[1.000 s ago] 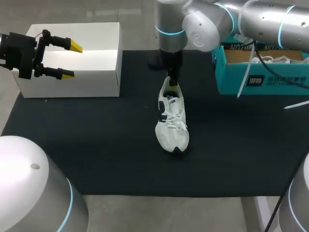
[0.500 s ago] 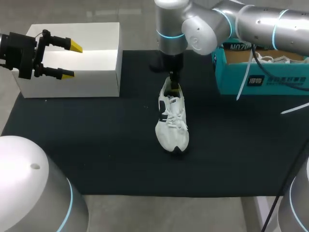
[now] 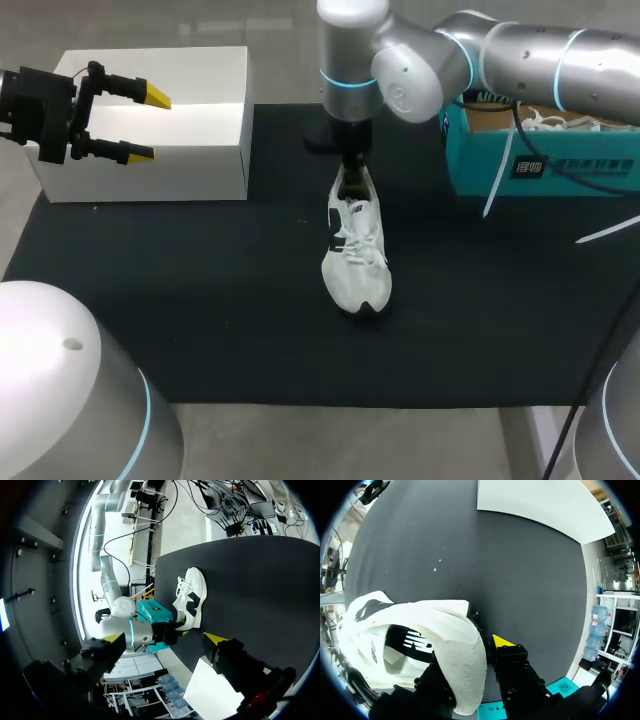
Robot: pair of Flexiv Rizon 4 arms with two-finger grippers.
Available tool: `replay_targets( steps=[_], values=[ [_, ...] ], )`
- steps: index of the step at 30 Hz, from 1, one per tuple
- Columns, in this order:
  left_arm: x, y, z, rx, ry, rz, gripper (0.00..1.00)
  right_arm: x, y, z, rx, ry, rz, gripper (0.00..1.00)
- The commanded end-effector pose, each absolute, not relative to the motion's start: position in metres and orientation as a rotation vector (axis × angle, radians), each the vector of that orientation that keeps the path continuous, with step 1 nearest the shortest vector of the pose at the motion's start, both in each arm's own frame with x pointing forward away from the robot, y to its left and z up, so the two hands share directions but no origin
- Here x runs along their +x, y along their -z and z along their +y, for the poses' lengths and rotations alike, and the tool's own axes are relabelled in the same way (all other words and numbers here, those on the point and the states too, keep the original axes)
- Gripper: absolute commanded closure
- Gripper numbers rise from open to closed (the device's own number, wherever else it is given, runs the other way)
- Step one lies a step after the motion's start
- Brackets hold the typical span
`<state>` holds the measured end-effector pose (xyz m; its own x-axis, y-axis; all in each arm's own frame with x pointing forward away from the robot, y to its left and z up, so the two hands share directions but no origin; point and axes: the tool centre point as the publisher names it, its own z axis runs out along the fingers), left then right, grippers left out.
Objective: Take the shoe out of the shoebox, open the shoe tongue, remove and reinsert the insole, then place the shoe into the shoebox
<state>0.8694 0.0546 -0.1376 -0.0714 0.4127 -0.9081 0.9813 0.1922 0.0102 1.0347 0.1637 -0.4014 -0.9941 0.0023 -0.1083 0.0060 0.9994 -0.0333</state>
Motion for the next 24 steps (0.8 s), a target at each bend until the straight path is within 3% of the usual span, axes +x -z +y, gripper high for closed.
replay_targets(
  steps=[1, 10, 24],
  values=[
    [0.869, 0.138, 0.054, 1.350, 0.849, 1.628, 0.00, 1.032, 0.398, 0.163, 0.009, 0.051, 3.036, 1.00],
    [0.869, 0.138, 0.054, 1.350, 0.849, 1.628, 0.00, 1.017, 0.353, 0.156, 0.043, 0.068, 3.012, 1.00],
    [0.869, 0.138, 0.054, 1.350, 0.849, 1.628, 0.00, 1.012, 0.209, 0.156, -0.131, 0.004, 3.068, 1.00]
  ],
)
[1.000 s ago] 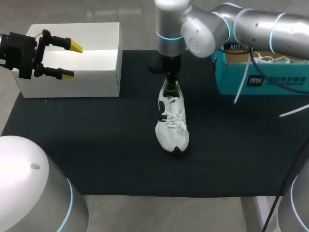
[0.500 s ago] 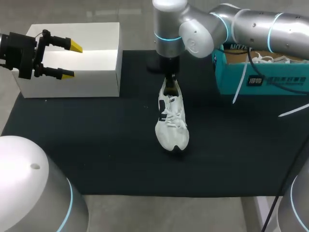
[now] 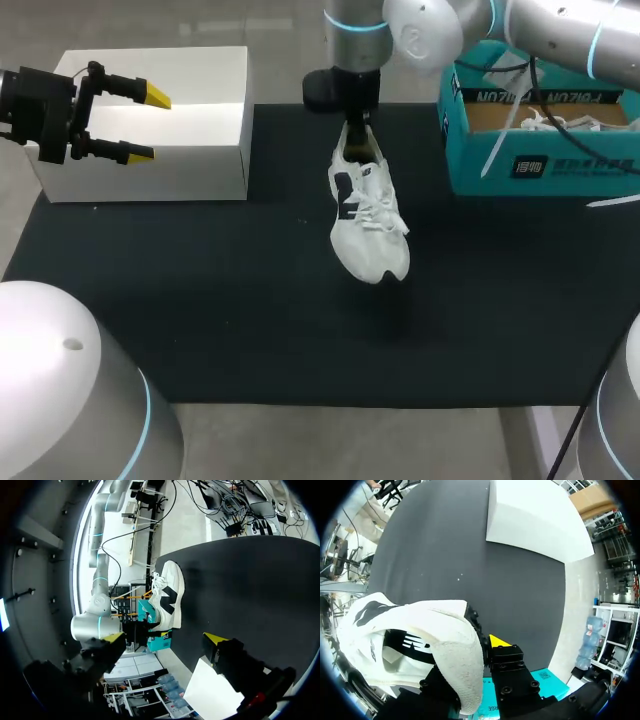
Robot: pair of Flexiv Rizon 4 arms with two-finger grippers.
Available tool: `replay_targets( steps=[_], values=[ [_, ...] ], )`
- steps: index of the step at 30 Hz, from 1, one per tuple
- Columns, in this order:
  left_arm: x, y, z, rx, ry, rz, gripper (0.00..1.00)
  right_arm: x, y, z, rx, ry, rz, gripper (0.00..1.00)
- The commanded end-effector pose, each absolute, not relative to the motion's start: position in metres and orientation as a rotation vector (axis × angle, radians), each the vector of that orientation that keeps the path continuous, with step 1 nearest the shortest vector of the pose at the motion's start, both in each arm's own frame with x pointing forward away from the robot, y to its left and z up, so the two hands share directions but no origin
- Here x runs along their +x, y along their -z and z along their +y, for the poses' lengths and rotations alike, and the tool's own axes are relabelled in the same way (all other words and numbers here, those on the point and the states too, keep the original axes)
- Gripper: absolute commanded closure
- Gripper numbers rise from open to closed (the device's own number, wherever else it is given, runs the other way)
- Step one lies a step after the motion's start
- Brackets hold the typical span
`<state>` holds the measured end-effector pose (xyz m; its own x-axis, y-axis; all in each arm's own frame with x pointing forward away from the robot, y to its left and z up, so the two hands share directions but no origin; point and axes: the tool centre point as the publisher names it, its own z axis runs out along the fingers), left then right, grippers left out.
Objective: Take the shoe out of the shoebox, open the shoe tongue, remove and reinsert the insole, then place the shoe into the shoebox
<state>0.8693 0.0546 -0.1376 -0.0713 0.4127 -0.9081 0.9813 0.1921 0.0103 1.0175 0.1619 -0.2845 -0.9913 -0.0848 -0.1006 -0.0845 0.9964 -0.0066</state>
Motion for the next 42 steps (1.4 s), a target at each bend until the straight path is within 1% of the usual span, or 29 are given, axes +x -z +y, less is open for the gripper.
replay_targets(
  steps=[1, 7, 12, 38, 42],
  values=[
    [0.869, 0.138, 0.054, 1.350, 0.849, 1.628, 0.00, 1.013, 0.199, 0.156, -0.130, 0.001, 3.064, 1.00],
    [0.869, 0.138, 0.054, 1.350, 0.849, 1.628, 0.00, 1.013, 0.156, 0.158, -0.138, 0.013, 3.086, 1.00],
    [0.869, 0.138, 0.054, 1.350, 0.849, 1.628, 0.00, 1.012, 0.138, 0.157, -0.158, 0.014, 3.086, 1.00],
    [0.869, 0.138, 0.054, 1.350, 0.849, 1.628, 0.00, 1.011, 0.137, 0.161, -0.147, 0.030, 3.062, 1.00],
    [0.869, 0.138, 0.054, 1.350, 0.849, 1.628, 0.00, 1.017, 0.133, 0.144, -0.150, 0.056, 3.066, 1.00]
  ],
)
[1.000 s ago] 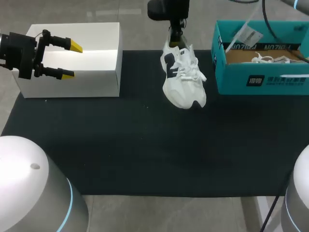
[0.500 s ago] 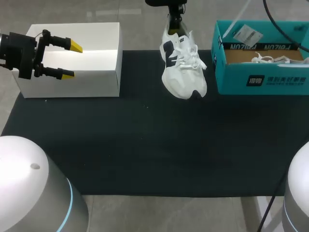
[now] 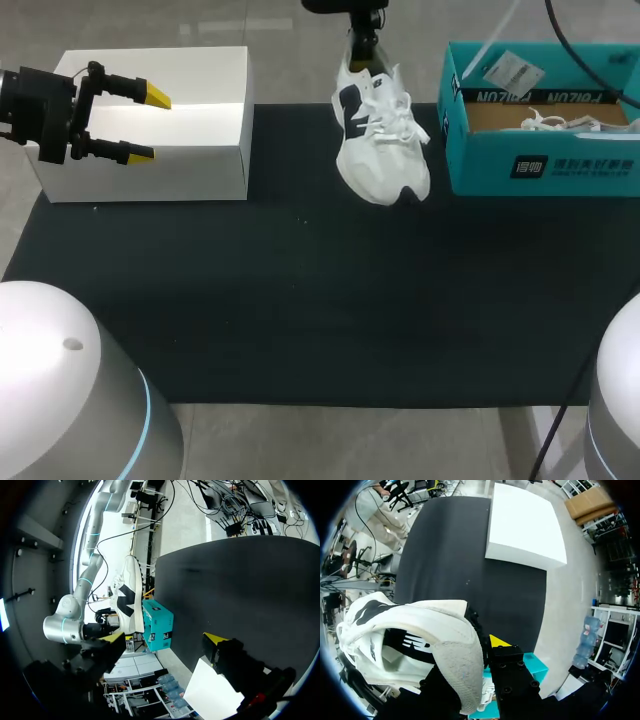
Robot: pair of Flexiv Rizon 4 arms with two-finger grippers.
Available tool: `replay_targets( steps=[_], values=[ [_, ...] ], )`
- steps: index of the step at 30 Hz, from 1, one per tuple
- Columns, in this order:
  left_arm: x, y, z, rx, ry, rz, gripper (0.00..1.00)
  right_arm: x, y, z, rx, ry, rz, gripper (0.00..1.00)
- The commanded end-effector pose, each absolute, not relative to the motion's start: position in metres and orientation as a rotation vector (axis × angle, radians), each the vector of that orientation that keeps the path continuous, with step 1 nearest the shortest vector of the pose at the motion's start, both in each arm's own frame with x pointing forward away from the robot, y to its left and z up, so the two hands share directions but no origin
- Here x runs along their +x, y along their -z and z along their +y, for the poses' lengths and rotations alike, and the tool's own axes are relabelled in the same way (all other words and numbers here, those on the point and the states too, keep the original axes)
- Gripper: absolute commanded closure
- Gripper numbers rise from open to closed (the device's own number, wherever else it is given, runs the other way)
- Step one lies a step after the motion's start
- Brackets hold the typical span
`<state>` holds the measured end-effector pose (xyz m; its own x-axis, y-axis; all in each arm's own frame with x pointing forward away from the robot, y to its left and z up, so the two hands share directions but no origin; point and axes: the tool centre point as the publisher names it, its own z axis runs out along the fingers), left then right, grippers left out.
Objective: Take the shoe out of the shoebox, open the shoe tongue, remove and reinsert the insole, then place the shoe into the shoebox
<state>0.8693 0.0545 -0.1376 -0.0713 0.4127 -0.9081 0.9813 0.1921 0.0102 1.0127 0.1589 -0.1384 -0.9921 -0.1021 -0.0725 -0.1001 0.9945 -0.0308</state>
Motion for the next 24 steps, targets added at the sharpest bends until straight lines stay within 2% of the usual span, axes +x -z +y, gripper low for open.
replay_targets(
  steps=[1, 12, 24],
  values=[
    [0.869, 0.138, 0.054, 1.350, 0.849, 1.628, 0.00, 1.021, 0.132, 0.137, -0.134, 0.076, 3.063, 1.00],
    [0.869, 0.138, 0.054, 1.350, 0.849, 1.628, 0.00, 1.062, 0.117, 0.021, -0.028, 0.070, 2.982, 1.00],
    [0.869, 0.138, 0.054, 1.350, 0.849, 1.628, 0.00, 1.100, 0.123, -0.079, -0.038, 0.157, 3.009, 1.00]
  ],
)
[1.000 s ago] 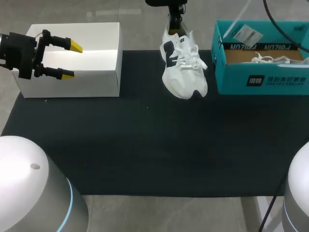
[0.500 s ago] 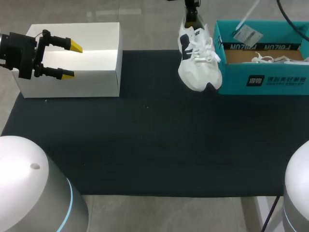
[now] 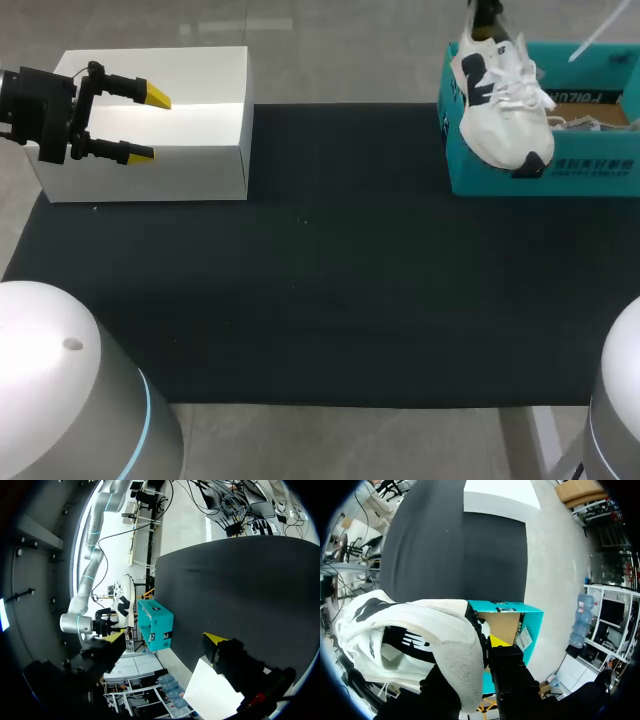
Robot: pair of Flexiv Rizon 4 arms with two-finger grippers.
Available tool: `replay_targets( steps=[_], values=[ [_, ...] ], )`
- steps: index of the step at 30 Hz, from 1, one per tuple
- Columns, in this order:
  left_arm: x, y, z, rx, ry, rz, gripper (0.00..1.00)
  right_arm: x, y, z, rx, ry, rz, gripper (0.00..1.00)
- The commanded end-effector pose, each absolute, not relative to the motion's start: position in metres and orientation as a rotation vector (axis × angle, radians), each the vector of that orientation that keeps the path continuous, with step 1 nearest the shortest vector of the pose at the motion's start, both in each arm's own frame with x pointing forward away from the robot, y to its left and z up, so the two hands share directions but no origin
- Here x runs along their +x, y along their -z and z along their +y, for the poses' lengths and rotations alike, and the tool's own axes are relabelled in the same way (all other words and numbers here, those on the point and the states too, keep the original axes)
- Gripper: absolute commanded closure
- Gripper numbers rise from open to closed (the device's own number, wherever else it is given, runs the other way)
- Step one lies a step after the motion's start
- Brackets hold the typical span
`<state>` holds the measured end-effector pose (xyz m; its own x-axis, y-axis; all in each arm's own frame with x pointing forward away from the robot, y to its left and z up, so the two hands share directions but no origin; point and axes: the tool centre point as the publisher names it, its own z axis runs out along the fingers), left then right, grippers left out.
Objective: Take the shoe out of the shoebox, open the shoe tongue, remove and reinsert the insole, then place the shoe into the shoebox
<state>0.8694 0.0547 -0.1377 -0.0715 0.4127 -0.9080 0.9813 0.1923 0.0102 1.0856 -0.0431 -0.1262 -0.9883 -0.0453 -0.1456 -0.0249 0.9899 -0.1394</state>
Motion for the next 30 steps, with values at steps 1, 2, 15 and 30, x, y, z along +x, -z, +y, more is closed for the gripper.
replay_targets(
  steps=[1, 2, 15, 30],
  values=[
    [0.869, 0.138, 0.054, 1.350, 0.849, 1.628, 0.00, 1.103, 0.123, -0.086, -0.022, 0.179, 3.011, 1.00],
    [0.869, 0.138, 0.054, 1.350, 0.849, 1.628, 0.00, 1.107, 0.123, -0.093, -0.015, 0.198, 3.007, 1.00],
    [0.869, 0.138, 0.054, 1.350, 0.849, 1.628, 0.00, 1.121, 0.124, -0.123, 0.074, 0.262, 3.023, 1.00],
    [0.869, 0.138, 0.054, 1.350, 0.849, 1.628, 0.00, 1.121, 0.124, -0.123, 0.074, 0.262, 3.023, 1.00]
  ],
)
